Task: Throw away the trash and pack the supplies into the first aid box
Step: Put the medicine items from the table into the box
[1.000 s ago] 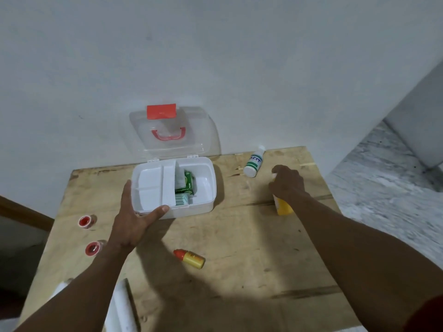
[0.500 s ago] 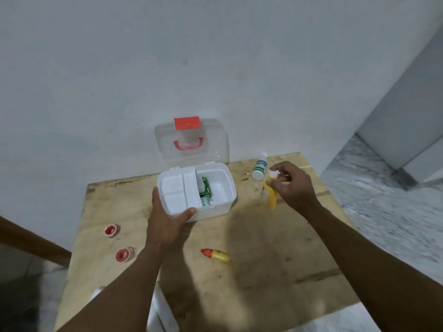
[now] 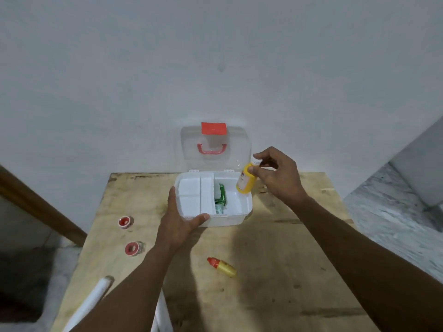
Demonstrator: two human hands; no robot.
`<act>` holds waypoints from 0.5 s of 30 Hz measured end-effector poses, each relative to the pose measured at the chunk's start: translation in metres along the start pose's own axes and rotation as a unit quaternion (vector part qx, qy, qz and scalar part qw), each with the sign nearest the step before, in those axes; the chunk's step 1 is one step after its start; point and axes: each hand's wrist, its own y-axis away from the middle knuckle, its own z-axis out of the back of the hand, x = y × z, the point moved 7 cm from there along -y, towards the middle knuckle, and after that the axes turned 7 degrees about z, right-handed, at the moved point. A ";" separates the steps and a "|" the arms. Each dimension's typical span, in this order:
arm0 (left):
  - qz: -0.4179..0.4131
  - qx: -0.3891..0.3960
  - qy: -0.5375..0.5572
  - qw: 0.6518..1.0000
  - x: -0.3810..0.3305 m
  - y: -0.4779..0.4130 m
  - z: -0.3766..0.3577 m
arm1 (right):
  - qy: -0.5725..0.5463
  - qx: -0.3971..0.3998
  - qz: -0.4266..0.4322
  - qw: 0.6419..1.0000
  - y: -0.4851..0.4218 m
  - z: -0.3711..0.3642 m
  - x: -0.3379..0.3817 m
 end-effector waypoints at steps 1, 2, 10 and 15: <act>0.000 0.000 0.003 1.000 -0.001 0.001 -0.001 | -0.001 0.013 0.001 1.000 -0.004 -0.004 -0.004; -0.005 -0.002 0.006 1.000 -0.002 0.001 -0.002 | -0.005 0.027 0.001 1.000 -0.006 -0.009 -0.009; -0.018 -0.014 0.012 1.000 -0.010 0.006 -0.003 | -0.023 0.130 0.062 0.989 -0.019 -0.040 -0.047; -0.022 -0.008 -0.001 1.000 -0.008 0.002 -0.005 | -0.007 0.162 0.101 0.982 -0.026 -0.057 -0.065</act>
